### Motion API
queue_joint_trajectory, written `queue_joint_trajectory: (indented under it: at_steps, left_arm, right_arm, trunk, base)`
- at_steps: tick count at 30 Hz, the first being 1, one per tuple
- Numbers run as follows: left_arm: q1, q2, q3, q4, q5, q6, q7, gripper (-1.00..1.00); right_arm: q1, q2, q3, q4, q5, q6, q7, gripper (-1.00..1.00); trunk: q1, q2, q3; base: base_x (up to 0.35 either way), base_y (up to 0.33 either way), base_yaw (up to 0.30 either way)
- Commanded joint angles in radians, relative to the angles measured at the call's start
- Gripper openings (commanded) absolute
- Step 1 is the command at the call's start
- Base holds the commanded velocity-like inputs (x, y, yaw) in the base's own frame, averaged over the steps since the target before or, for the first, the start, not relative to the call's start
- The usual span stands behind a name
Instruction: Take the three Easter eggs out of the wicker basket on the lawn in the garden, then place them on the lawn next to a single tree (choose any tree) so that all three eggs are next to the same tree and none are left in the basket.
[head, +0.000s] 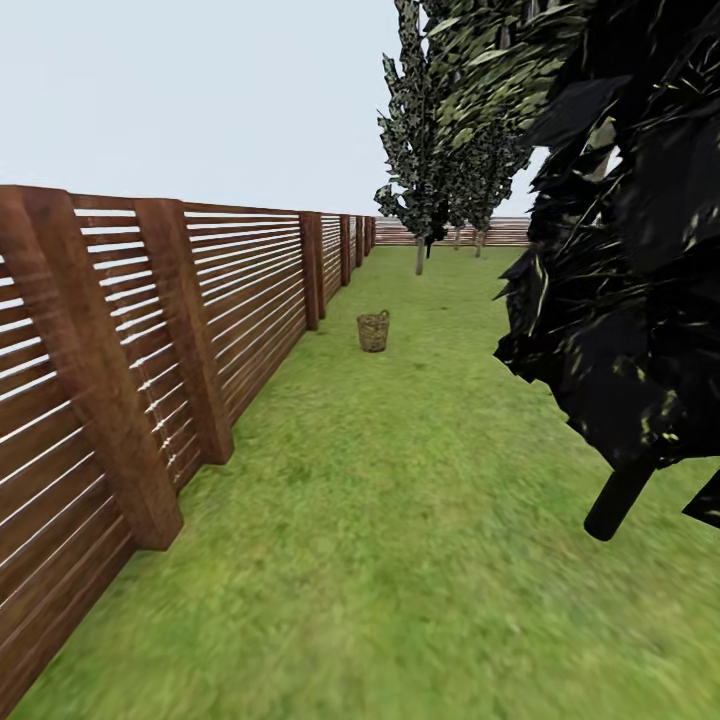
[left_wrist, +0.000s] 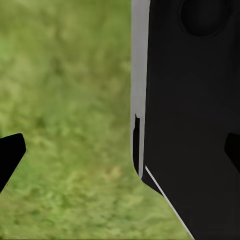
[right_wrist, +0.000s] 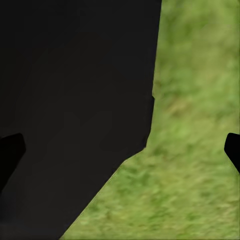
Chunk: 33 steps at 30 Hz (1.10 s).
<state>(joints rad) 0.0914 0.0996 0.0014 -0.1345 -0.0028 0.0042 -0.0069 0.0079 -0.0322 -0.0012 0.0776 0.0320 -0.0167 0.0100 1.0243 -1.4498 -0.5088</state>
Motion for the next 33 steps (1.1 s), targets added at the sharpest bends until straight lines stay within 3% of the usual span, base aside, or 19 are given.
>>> queue_joint_trajectory:
  at_steps: [1,19,33]
  left_arm:
    - [0.001,0.0,0.0,-0.002,0.0,0.0,-0.001,1.0]
    - [0.001,0.0,0.0,-0.002,0.0,0.0,-0.001,1.0]
    - [0.001,0.0,0.0,-0.002,-0.002,0.0,-0.001,1.0]
  right_arm:
    - [0.0,0.0,0.0,0.001,0.003,-0.002,0.001,1.0]
    - [0.0,-0.003,-0.002,0.001,0.003,-0.002,0.001,1.0]
    - [0.0,-0.002,0.0,0.002,0.004,-0.002,0.005,1.0]
  trunk:
    - [0.001,0.0,-0.001]
    - [0.001,0.0,-0.001]
    - [0.001,0.0,0.001]
  base:
    - [0.335,0.093,0.0]
    - [0.335,0.093,-0.002]
    - [0.335,0.093,-0.122]
